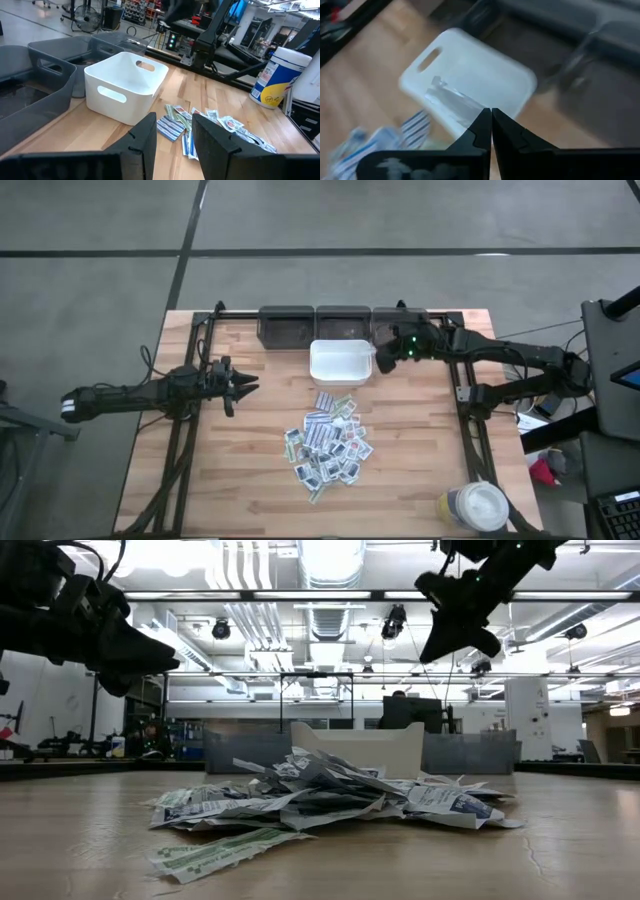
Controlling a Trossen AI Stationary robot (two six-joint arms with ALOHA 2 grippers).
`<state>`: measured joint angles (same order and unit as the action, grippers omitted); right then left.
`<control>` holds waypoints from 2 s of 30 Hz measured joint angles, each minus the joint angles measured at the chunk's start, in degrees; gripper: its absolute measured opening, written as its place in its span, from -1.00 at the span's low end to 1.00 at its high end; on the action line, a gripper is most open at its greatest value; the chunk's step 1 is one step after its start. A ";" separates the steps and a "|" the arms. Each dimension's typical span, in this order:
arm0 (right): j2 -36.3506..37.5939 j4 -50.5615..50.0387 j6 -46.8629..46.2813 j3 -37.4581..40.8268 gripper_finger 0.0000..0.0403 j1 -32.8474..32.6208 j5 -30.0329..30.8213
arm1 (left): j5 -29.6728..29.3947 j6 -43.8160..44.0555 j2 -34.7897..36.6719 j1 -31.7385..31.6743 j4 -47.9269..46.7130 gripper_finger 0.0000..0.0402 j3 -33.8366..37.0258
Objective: Pick & Place First Aid Supplies
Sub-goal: Put the green bandage pack into the right gray bin
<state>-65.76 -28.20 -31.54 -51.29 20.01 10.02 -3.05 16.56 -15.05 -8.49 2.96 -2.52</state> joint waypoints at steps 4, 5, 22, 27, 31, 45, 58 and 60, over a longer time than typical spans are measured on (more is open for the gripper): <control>0.00 0.54 3.45 -0.02 -0.96 2.66 6.27 | 0.00 0.00 0.00 0.00 0.00 -0.40 -0.02; 0.00 0.54 4.38 -0.02 -0.96 3.18 7.92 | 0.00 0.00 0.00 0.02 0.00 -0.40 0.00; -9.17 -10.70 11.04 -7.82 -0.96 12.17 16.53 | -0.02 -0.02 0.00 0.01 0.02 -0.40 -0.01; -19.43 -21.14 12.28 -17.01 -0.96 15.65 16.46 | -0.02 -0.02 0.02 0.02 0.00 -0.40 -0.02; -27.18 -28.30 12.60 -23.17 -0.96 18.68 15.82 | -0.02 -0.03 0.01 0.01 0.00 -0.40 -0.02; -38.36 -31.61 13.28 -28.17 -0.96 23.17 7.66 | -0.02 -0.04 0.00 0.00 0.00 -0.40 -0.02; -38.38 -31.56 15.05 -28.04 -0.75 23.17 7.48 | -0.02 -0.03 0.01 0.01 0.00 -0.40 0.00; -38.38 -31.56 15.24 -28.04 -0.67 23.17 7.48 | -0.02 -0.03 0.02 0.02 0.00 -0.40 0.00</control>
<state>-104.14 -59.77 -16.30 -79.33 43.18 17.50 -3.07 16.53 -15.03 -8.48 2.96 -2.52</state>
